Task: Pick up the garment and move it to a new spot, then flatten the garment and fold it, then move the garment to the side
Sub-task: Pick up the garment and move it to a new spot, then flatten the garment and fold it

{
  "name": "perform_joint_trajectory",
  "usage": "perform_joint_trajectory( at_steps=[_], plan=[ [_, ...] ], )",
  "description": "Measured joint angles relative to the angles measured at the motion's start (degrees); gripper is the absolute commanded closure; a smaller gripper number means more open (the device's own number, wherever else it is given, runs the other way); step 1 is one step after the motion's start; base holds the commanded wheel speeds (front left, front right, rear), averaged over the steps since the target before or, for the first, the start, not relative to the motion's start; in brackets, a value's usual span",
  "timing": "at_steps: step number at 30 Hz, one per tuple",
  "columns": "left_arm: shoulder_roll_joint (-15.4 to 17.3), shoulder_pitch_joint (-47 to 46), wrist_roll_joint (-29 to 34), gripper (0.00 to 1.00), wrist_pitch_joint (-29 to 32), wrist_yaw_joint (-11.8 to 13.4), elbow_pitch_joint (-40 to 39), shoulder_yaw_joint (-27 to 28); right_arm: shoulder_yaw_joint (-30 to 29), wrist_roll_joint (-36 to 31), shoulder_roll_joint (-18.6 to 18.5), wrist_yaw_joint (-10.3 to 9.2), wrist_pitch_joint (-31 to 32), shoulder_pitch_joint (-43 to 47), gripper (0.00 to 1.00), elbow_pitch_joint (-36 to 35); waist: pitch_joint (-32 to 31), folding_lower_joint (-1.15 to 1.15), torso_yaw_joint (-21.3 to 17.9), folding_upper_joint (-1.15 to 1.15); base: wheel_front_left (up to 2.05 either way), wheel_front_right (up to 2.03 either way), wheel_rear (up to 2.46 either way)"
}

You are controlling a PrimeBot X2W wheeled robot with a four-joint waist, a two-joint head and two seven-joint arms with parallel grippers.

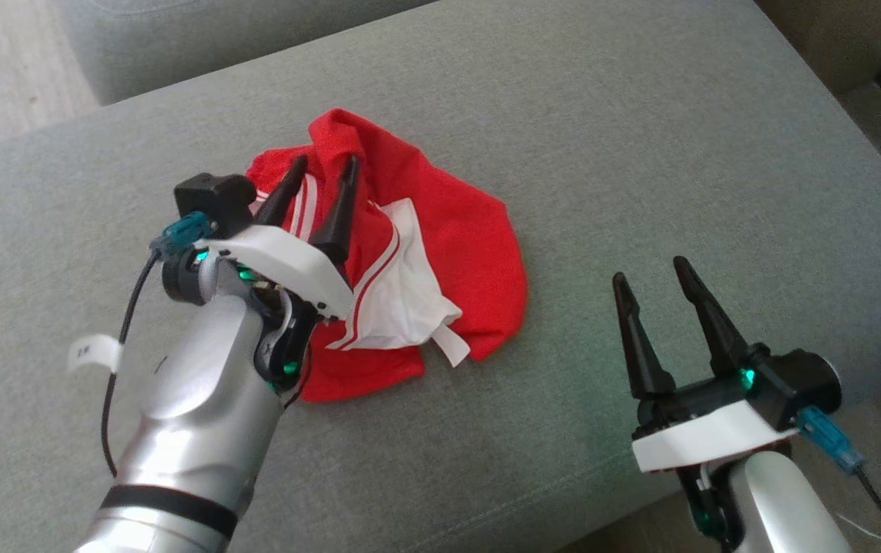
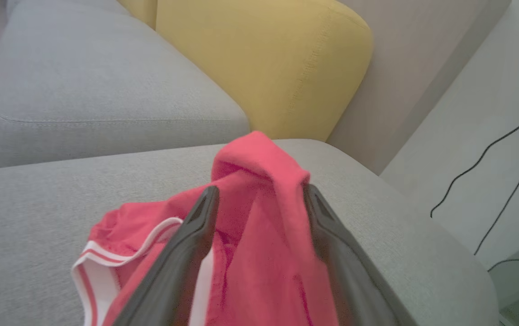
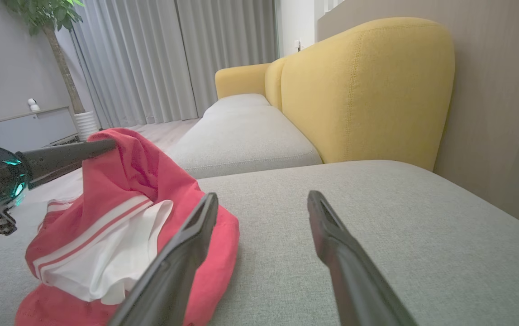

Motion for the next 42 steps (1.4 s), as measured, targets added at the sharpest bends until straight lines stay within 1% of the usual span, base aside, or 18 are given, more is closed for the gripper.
perform_joint_trajectory(
  at_steps=[2, 4, 7, 11, 14, 16, 18, 19, 21, 24, 30, 33, 38, 42],
  plan=[
    [0.0, 0.14, 0.49, 0.0, -1.7, 1.01, -0.37, 0.23, -0.73, -0.59, 0.01, 0.0, 0.0, 0.2, 0.0, -0.13, -0.25, 0.0, 0.59, 0.0, 0.0, 0.0, 0.0],
    [0.0, 1.27, 1.07, 0.0, -2.2, 2.12, -3.23, 0.77, -1.7, -1.34, 0.08, 0.0, 0.0, 0.24, 0.0, -0.33, -0.63, 0.0, 1.34, 0.0, 0.0, 0.0, 0.0],
    [-0.02, 6.64, 2.49, 0.0, -2.21, 4.53, -12.45, 4.0, -3.15, -2.53, 0.1, 0.0, 0.0, 0.43, 0.0, -0.96, -1.22, 0.0, 2.81, 0.0, 0.0, 0.0, 0.0],
    [0.19, 18.17, 6.38, 0.0, -2.45, 7.0, -23.49, 7.5, -4.45, -3.94, 0.15, 0.0, 0.0, 1.05, 0.0, -1.51, -2.1, 0.0, 5.09, 0.0, 0.0, 0.0, 0.0],
    [0.35, 27.0, 9.36, 0.0, -2.45, 7.89, -29.49, 8.54, -5.52, -5.39, 0.22, 0.0, 0.0, 2.89, 0.0, -1.6, -2.76, 0.0, 7.06, 0.0, 0.0, 0.0, 0.0],
    [0.35, 31.36, 10.2, 0.0, -2.45, 8.56, -32.82, 9.82, -6.08, -6.52, 0.31, 0.0, 0.0, 3.98, 0.0, -1.6, -3.24, 0.0, 8.41, 0.0, 0.0, 0.0, 0.0],
    [0.52, 34.33, 12.41, 0.0, -2.45, 9.01, -35.17, 11.28, -7.08, -7.09, 0.42, 0.0, 0.0, 4.73, 0.0, -1.65, -3.75, 0.0, 9.78, 0.0, 0.0, 0.0, 0.0],
    [0.52, 34.33, 12.41, 0.0, -2.45, 9.01, -35.17, 11.28, -7.08, -7.09, 0.42, 0.0, 0.0, 4.73, 0.0, -1.65, -3.75, 0.0, 9.78, 0.0, 0.0, 0.0, 0.0],
    [0.59, 36.6, 13.39, 0.0, -2.45, 9.4, -36.61, 12.82, -7.95, -7.43, 0.42, 0.0, 0.0, 5.47, 0.0, -1.66, -4.29, 0.0, 11.12, 0.0, 0.0, 0.0, 0.0],
    [0.69, 39.89, 15.68, 0.0, -2.45, 9.04, -37.23, 14.74, -8.73, -7.82, 0.45, 0.0, 0.0, 6.61, 0.0, -1.69, -5.06, 0.0, 13.02, 0.0, 0.0, 0.0, 0.0],
    [0.8, 44.65, 18.74, 0.0, -2.45, 6.32, -36.85, 17.53, -8.99, -7.94, 0.48, 0.0, 0.0, 7.56, 0.0, -1.22, -6.53, 0.0, 15.6, 0.0, 0.0, 0.0, 0.0],
    [0.81, 45.76, 19.51, 0.0, -2.45, 4.81, -36.48, 19.08, -9.05, -7.91, 0.49, 0.0, 0.0, 7.64, 0.0, -0.47, -7.28, 0.0, 16.18, 0.0, 0.0, 0.0, 0.0],
    [0.88, 48.24, 21.34, 0.0, -2.45, 2.85, -36.51, 20.12, -9.72, -7.77, 0.51, 0.0, 0.0, 9.91, 0.0, 0.76, -8.07, 0.0, 16.71, 0.0, 0.0, 0.0, 0.0],
    [0.93, 49.44, 22.13, 0.0, -2.45, 2.3, -36.54, 21.2, -10.42, -6.87, 0.52, 0.0, 0.0, 10.42, 0.0, 1.58, -8.21, 0.0, 16.69, 0.0, 0.0, 0.0, 0.0]
  ],
)
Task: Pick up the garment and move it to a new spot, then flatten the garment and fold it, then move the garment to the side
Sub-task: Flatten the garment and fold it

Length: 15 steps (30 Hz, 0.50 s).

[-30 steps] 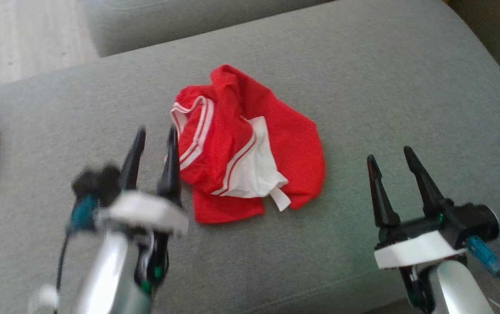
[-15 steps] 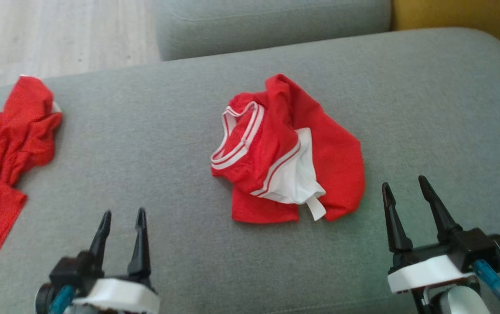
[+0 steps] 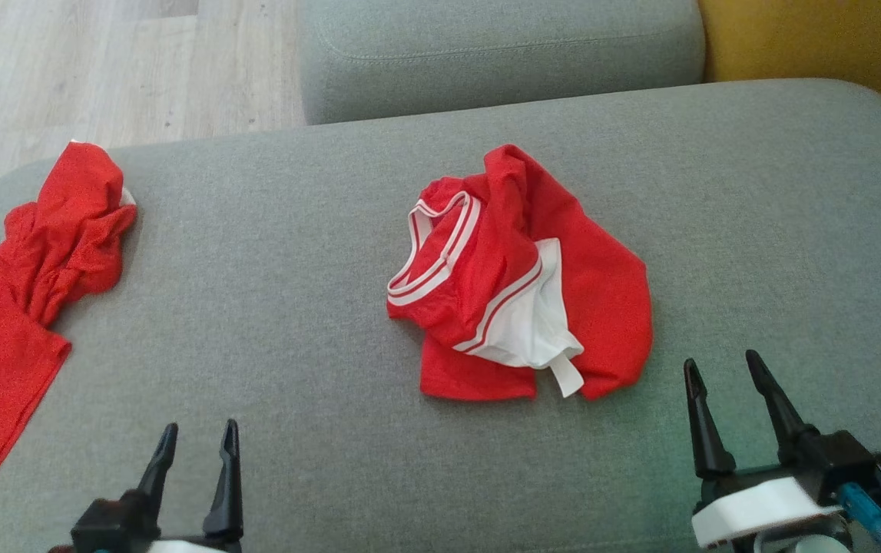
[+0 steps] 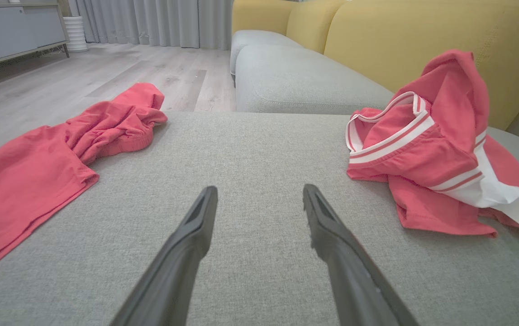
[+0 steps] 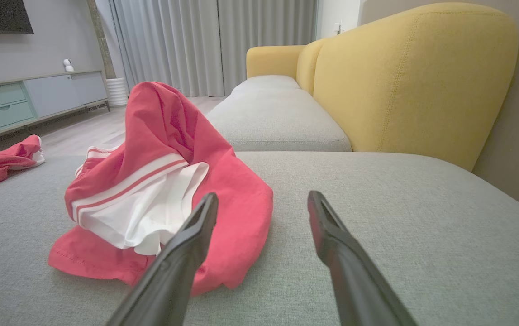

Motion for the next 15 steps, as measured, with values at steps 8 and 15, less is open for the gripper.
perform_joint_trajectory(
  at_steps=[8, 15],
  plan=[
    [-0.01, -0.02, 0.19, 0.0, 0.0, -0.45, -0.2, 1.2, -0.08, 0.49, 0.01, 0.0, 0.0, 0.04, 0.0, 0.59, 0.4, 0.0, -0.05, 0.0, 0.0, 0.0, 0.0],
    [-0.01, -0.05, 0.18, 0.0, 0.0, -0.47, -0.2, 1.18, 0.44, -0.32, 0.01, 0.0, 0.0, -0.07, 0.0, 0.59, 0.63, 0.0, 0.16, 0.0, 0.0, 0.0, 0.0]
  ],
)
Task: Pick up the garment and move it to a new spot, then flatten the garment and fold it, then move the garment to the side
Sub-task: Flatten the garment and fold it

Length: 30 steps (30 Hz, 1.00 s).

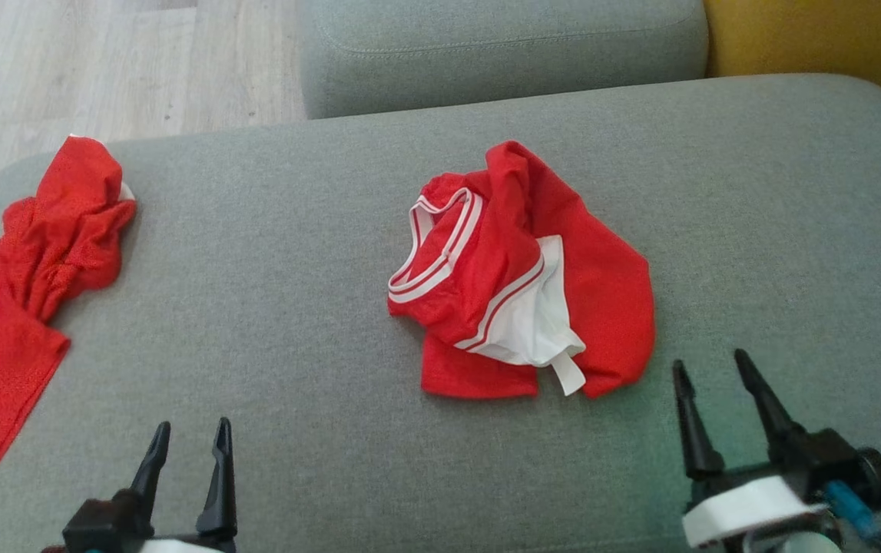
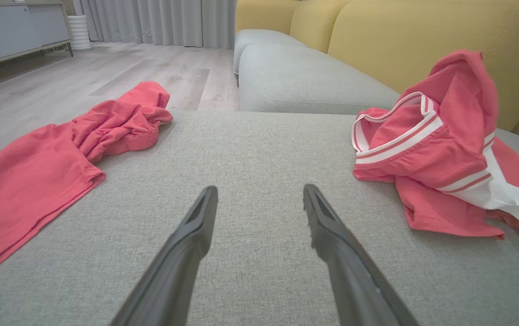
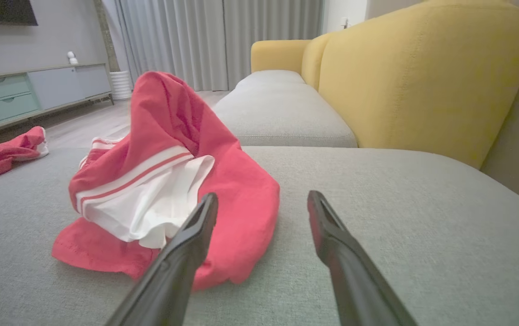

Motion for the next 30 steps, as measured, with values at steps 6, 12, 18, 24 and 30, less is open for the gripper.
perform_joint_trajectory(
  at_steps=[6, 12, 18, 24, 30],
  plan=[
    [0.0, -0.19, -0.21, 0.0, 0.0, 0.08, 0.0, -0.46, 7.53, -6.26, -1.55, 0.0, 0.38, -5.68, 0.0, 2.69, 0.84, 0.0, 0.52, 0.0, 0.0, 0.0, 0.0],
    [0.0, -1.53, -1.25, 0.0, 0.0, 0.65, 0.12, -2.01, 24.01, -6.03, -8.2, 0.0, 11.4, -17.22, 0.0, 11.33, 1.55, 0.0, 2.27, 0.0, 0.0, 0.0, 0.0],
    [0.0, -2.63, -1.92, 0.0, 0.0, 1.57, 0.09, -3.5, 31.21, -2.29, -12.39, 0.0, 17.72, -21.69, 0.0, 14.99, 2.52, 0.0, 4.04, 0.0, 0.0, 0.0, 0.0],
    [0.01, -2.8, -2.1, 0.0, 0.0, 1.64, 0.09, -3.45, 33.09, -0.7, -13.67, 0.0, 20.27, -25.23, 0.0, 16.4, 3.97, 0.0, 4.88, 0.0, 0.0, 0.0, 0.0],
    [0.01, -4.28, -2.09, 0.0, 0.0, 1.67, 0.08, -3.56, 36.66, 1.44, -14.5, 0.0, 22.58, -26.63, 0.0, 18.31, 5.6, 0.0, 4.81, 0.0, 0.0, 0.0, 0.0]
  ],
)
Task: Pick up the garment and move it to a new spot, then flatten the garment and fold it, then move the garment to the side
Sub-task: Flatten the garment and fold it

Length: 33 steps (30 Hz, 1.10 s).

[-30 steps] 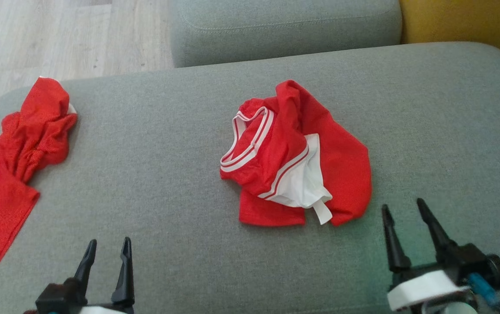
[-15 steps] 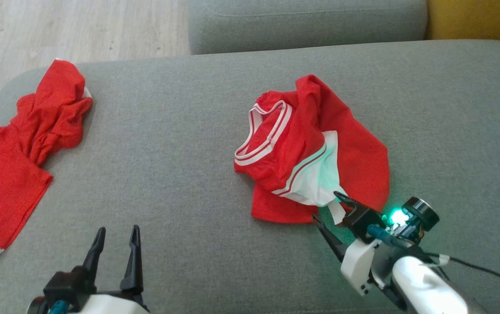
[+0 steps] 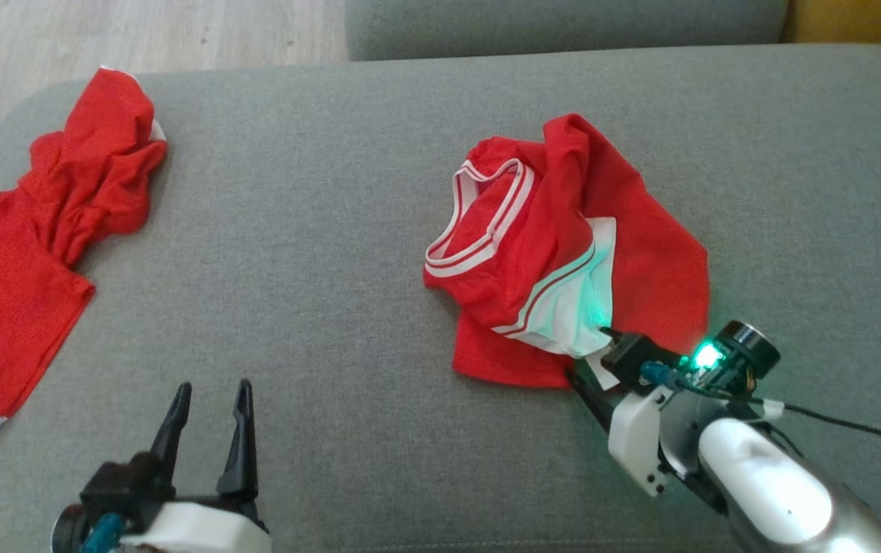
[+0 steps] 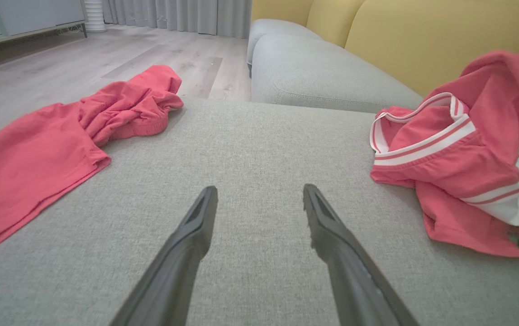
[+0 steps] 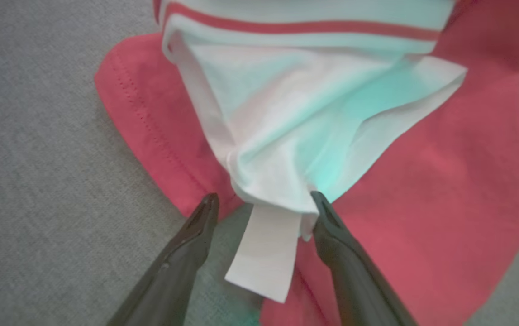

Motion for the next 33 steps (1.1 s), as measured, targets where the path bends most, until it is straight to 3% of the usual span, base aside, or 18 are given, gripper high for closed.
perform_joint_trajectory(
  at_steps=[1, 2, 3, 4, 11, 16, 24, 33],
  plan=[
    [0.0, 0.0, 0.0, 0.0, 0.0, 0.0, 0.0, 0.0, 0.0, 0.0, 0.0, 0.0, 0.0, 0.0, 0.0, 0.0, 0.0, 0.0, 0.0, 0.0, 0.0, 0.0, 0.0],
    [-0.01, -0.46, 0.0, 0.0, 0.0, 0.0, 0.0, -0.03, 0.24, 0.2, -0.05, 0.0, 0.0, -0.57, 0.16, 0.1, 0.26, 0.0, -0.07, 0.0, 0.0, 0.0, 0.0],
    [-0.01, -0.8, 0.0, 0.0, 0.0, -0.01, 0.0, -0.05, 0.46, 0.45, -0.04, 0.0, -0.01, -1.3, 0.76, 0.2, 0.44, 0.0, -0.14, 0.0, 0.0, 0.0, 0.0],
    [-0.01, -0.98, 0.0, 0.0, 0.0, 0.0, 0.0, -0.08, 0.44, 0.52, -0.02, 0.0, -0.12, -2.05, 1.0, 0.19, 0.56, 0.0, -0.23, 0.0, 0.0, 0.0, 0.0],
    [-0.01, -1.03, 0.0, 0.0, 0.0, 0.37, 0.15, -0.29, -0.15, 3.89, 0.41, 0.0, -1.23, -3.81, 1.0, -2.12, 0.22, 0.0, -0.51, 0.0, 0.0, 0.0, 0.0],
    [-0.01, -0.91, -0.01, 0.0, 0.0, 0.4, 0.88, -0.47, -2.08, 8.71, 2.7, 0.0, -1.12, -3.85, 1.0, -8.59, -1.25, 0.0, -0.82, 0.0, 0.0, 0.0, 0.0],
    [-0.01, -0.54, -1.11, 0.0, 0.0, 0.98, 1.15, -2.15, -4.43, 22.46, 8.48, 0.0, 6.27, -8.32, 1.0, -20.23, -4.1, 0.0, -1.21, 0.0, 0.0, 0.0, 0.0],
    [0.02, -0.19, -2.52, 0.0, 0.0, 1.77, 1.53, -4.57, -10.76, 33.79, 12.78, 0.0, 13.36, -16.51, 1.0, -25.05, -6.85, 0.0, 0.09, 0.0, 0.0, 0.0, 0.0]
  ],
)
